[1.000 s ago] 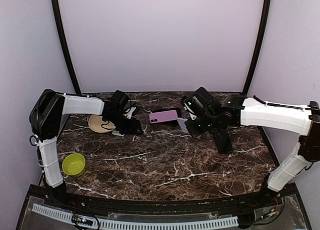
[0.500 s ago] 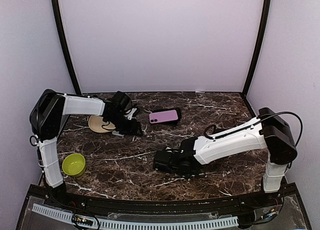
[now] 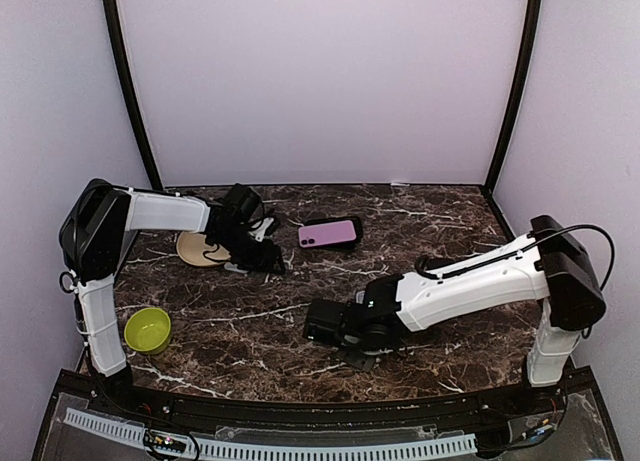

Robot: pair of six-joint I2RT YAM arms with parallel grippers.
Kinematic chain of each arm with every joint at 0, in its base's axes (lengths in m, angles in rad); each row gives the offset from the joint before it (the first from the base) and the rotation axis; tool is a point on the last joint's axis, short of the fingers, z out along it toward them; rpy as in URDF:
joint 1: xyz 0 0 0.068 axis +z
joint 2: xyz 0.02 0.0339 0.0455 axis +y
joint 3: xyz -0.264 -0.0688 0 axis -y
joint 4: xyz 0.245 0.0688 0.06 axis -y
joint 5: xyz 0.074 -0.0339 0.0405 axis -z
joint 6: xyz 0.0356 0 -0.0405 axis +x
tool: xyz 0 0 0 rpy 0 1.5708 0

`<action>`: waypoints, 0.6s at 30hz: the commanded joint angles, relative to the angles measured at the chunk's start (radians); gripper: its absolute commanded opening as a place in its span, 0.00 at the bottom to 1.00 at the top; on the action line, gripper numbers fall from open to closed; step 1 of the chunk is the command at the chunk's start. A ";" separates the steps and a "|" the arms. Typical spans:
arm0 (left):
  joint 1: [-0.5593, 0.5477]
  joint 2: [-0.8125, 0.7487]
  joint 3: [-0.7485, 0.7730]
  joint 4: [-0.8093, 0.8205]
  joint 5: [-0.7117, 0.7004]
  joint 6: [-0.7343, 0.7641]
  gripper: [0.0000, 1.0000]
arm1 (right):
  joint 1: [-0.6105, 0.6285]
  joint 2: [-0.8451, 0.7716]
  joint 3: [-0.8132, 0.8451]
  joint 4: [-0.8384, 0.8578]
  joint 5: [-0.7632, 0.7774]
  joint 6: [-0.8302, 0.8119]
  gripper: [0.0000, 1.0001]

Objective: Put the phone into the phone case
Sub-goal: Place the phone case at the center of the board.

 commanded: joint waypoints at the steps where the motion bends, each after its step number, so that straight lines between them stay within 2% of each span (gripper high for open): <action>1: -0.007 -0.052 -0.015 -0.021 -0.016 0.025 0.62 | 0.010 -0.129 -0.026 0.121 -0.122 -0.053 0.57; 8: -0.006 -0.023 0.001 -0.028 -0.086 0.054 0.71 | -0.016 -0.182 -0.055 0.205 -0.115 -0.068 0.69; 18: 0.012 0.005 0.058 -0.035 -0.202 0.095 0.75 | -0.039 -0.155 -0.029 0.238 -0.121 -0.126 0.71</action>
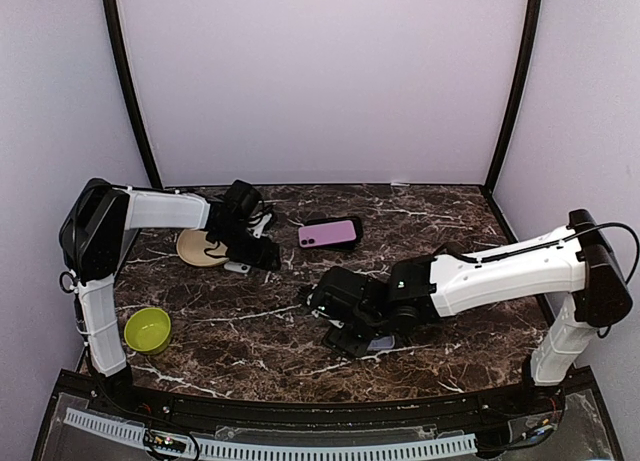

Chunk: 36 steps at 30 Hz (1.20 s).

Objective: Put the phone into the phone case
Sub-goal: Place the phone case at the center of the board, then move the phone to the center of the board.

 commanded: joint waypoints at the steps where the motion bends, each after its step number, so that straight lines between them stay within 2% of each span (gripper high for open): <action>1: 0.025 0.008 0.038 -0.008 -0.059 0.029 0.75 | -0.012 0.025 0.015 0.032 -0.010 -0.036 0.71; 11: 0.085 0.038 0.059 -0.012 -0.027 0.041 0.75 | -0.020 0.043 0.025 0.013 0.000 -0.052 0.72; 18: 0.141 0.045 0.084 -0.023 -0.094 0.056 0.74 | -0.019 0.060 0.033 0.005 -0.004 -0.058 0.72; 36: 0.150 0.181 0.188 -0.113 -0.193 0.076 0.94 | -0.020 0.085 0.040 0.007 -0.016 -0.066 0.73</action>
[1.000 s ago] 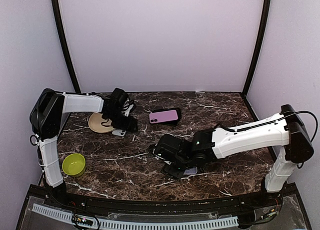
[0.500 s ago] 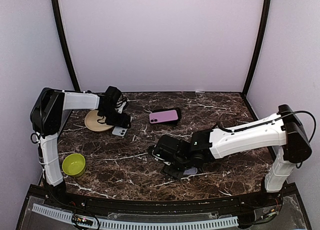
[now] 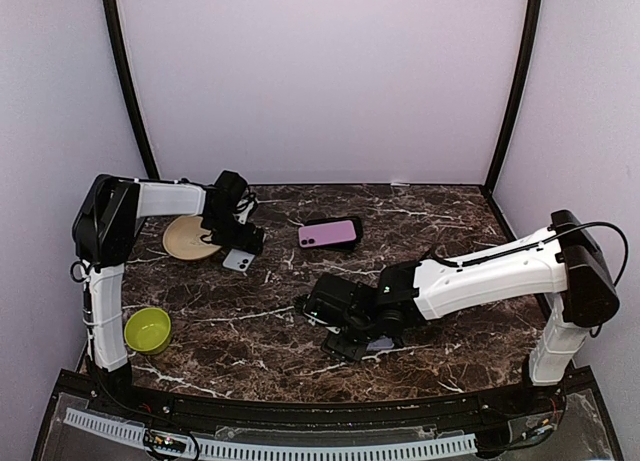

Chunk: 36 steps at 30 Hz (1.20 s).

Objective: Put the phone into the phone case
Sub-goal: Move the phone to the center of the board.

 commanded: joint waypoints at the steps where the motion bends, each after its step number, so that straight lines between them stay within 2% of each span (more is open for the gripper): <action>1: 0.008 0.062 0.035 -0.086 -0.023 0.008 0.94 | -0.008 0.010 0.027 0.007 -0.008 -0.004 0.73; 10: 0.011 0.098 0.100 -0.141 -0.015 0.067 0.97 | -0.008 0.010 0.022 0.003 -0.012 -0.004 0.74; 21: 0.011 0.132 0.077 -0.222 0.179 0.061 0.87 | -0.009 0.010 0.018 0.000 0.009 -0.014 0.74; 27: -0.016 0.181 0.080 -0.271 0.101 0.080 0.82 | -0.010 0.007 0.025 0.008 0.026 -0.021 0.75; 36: -0.046 0.184 0.053 -0.334 0.067 0.116 0.87 | -0.013 0.006 0.028 0.012 0.037 -0.027 0.75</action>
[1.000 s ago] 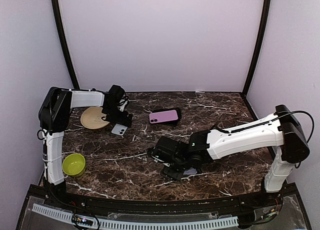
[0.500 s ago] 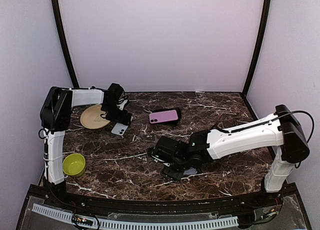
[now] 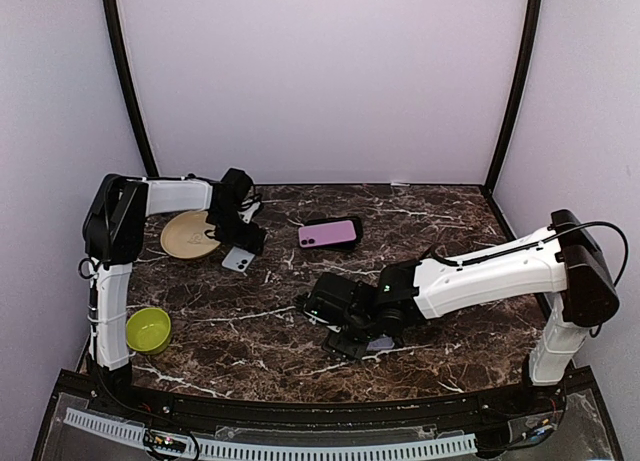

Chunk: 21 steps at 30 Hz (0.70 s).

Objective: Put the phone into the phone case
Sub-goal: Move the phone to the center of the board.

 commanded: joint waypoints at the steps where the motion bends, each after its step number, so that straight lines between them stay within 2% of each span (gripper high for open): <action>1: -0.038 0.095 -0.077 -0.209 0.049 0.028 0.87 | -0.007 0.005 0.027 0.014 0.024 -0.009 0.75; 7: -0.058 0.080 -0.094 -0.187 0.005 0.033 0.77 | -0.013 0.003 0.022 0.021 0.033 -0.012 0.75; 15: -0.081 -0.055 -0.194 -0.028 0.040 0.063 0.67 | -0.030 -0.022 0.027 0.038 0.025 -0.011 0.76; 21: -0.100 -0.148 -0.258 0.021 0.046 0.084 0.62 | -0.053 -0.035 0.027 0.053 0.013 -0.003 0.76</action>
